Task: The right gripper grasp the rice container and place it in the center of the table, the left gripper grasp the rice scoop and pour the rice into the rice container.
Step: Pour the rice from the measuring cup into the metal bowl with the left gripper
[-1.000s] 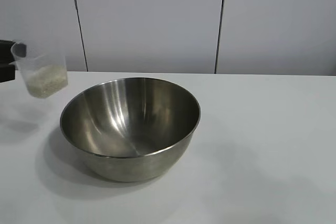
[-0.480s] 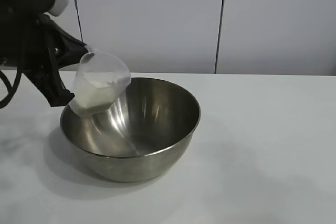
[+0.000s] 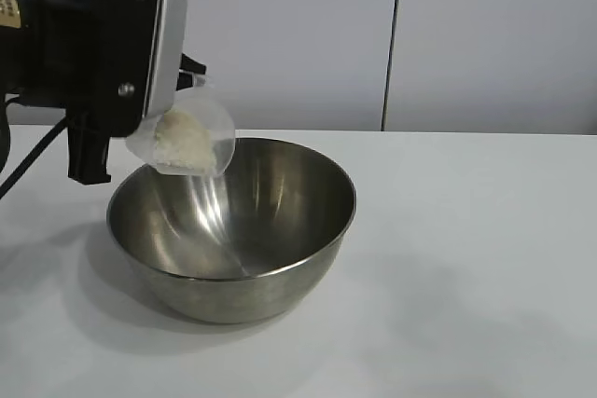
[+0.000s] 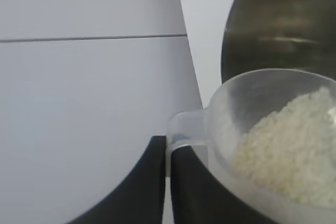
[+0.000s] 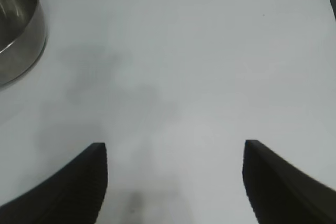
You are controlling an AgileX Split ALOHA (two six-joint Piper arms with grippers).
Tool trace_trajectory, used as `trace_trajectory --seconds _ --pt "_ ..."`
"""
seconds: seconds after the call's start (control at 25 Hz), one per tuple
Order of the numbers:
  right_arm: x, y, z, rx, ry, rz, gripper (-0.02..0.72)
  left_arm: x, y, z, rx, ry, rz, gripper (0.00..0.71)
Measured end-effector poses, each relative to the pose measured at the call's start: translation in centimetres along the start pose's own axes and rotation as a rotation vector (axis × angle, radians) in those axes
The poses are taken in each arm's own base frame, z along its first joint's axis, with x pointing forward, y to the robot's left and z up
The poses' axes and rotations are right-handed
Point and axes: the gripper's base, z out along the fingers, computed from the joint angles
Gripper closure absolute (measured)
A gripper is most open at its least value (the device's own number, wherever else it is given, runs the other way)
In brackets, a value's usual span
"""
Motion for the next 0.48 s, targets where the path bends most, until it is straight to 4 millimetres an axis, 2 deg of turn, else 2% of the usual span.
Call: trace_trajectory --seconds 0.28,0.48 --pt "0.0 0.0 0.0 0.0 0.0 0.0 0.209 -1.3 -1.5 1.6 0.035 -0.028 0.319 0.698" --pt "0.0 0.0 0.0 0.0 0.0 0.0 0.209 -1.0 -0.6 2.0 -0.067 0.03 0.485 0.698"
